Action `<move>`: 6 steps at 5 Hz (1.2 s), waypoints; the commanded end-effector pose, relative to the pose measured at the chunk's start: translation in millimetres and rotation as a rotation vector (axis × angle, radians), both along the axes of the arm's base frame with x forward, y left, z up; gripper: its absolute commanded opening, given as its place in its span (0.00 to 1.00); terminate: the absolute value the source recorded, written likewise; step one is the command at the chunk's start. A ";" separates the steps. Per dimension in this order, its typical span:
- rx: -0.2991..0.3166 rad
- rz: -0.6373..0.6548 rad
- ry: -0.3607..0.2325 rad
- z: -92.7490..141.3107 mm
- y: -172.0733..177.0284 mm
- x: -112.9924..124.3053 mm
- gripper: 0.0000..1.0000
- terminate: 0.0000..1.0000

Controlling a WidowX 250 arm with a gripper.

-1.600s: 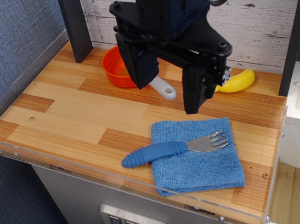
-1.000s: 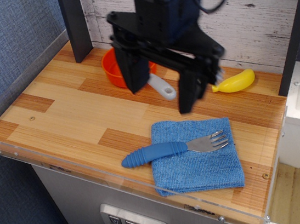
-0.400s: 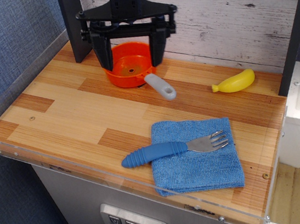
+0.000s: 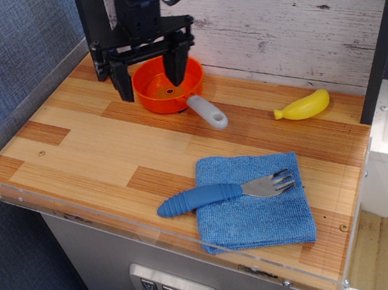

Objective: Pick up the red pan and place it on the left front corner of the table

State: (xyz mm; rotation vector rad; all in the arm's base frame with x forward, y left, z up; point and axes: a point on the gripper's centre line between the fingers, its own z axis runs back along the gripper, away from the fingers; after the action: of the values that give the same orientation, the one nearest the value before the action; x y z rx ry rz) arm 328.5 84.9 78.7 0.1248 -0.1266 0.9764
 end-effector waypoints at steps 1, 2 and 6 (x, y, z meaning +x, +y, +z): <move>-0.005 0.166 -0.100 -0.5 30.9 2.6 1.00 0.00; -0.036 0.235 -0.071 -12.4 34.9 6.2 1.00 0.00; -0.123 0.120 -0.066 -42.3 40.9 12.1 0.00 0.00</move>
State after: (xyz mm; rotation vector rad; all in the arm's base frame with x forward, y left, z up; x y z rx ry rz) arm 352.6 116.5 21.5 -0.0133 -0.0747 1.0875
